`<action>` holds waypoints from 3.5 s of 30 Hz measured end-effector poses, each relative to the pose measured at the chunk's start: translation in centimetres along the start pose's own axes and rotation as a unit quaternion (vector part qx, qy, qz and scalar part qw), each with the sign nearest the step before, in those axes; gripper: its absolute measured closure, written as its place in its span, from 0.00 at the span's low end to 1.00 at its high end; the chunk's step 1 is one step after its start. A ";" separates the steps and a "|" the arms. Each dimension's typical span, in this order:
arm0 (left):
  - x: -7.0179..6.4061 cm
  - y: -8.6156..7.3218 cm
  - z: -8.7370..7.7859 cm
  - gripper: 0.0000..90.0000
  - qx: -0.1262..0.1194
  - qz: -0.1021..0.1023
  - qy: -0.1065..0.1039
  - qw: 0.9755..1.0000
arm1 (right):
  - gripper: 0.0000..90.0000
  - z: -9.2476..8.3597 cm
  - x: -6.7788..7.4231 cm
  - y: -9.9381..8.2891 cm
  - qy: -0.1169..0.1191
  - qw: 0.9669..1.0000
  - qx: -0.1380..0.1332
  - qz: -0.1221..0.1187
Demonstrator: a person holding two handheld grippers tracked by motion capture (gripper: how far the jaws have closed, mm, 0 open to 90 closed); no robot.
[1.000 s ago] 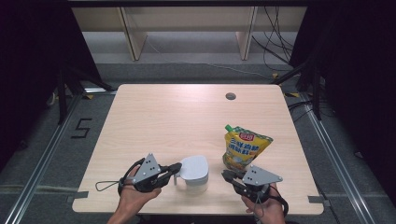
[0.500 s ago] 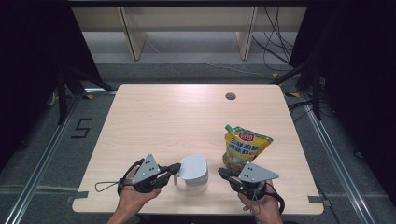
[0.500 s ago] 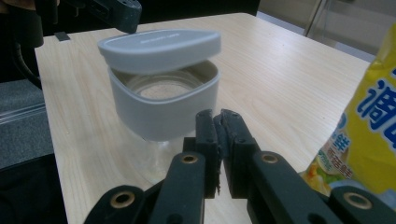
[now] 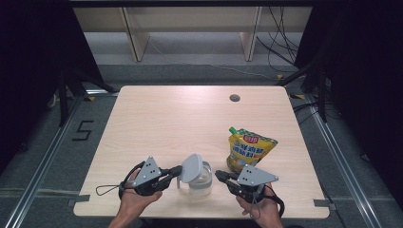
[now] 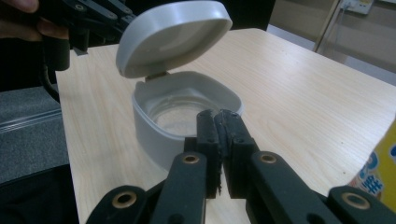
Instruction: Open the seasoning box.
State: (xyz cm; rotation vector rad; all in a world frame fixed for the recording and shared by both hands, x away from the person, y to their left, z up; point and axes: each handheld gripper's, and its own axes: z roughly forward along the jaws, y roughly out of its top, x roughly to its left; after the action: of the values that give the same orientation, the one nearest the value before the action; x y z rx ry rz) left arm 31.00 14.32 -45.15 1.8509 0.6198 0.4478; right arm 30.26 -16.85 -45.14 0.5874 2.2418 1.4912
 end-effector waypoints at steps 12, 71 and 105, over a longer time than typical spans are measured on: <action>0.1 0.0 0.0 0.99 0.002 0.003 -0.001 1.000 | 0.99 1.2 0.9 1.3 0.034 0.999 -0.012 0.002; -0.1 -5.9 -2.5 0.36 0.083 -0.045 0.008 0.995 | 0.78 -1.9 -1.0 -0.3 -0.007 1.000 -0.007 0.012; -0.1 -5.7 -2.5 0.33 0.088 -0.050 0.009 0.995 | 0.46 -8.3 -6.1 -6.0 -0.142 0.981 0.029 0.131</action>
State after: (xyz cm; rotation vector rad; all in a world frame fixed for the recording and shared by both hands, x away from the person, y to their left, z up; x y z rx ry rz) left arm 28.34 17.72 -49.60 1.9740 0.7812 0.3521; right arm 30.23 -28.60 -47.14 1.0776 2.0510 1.3579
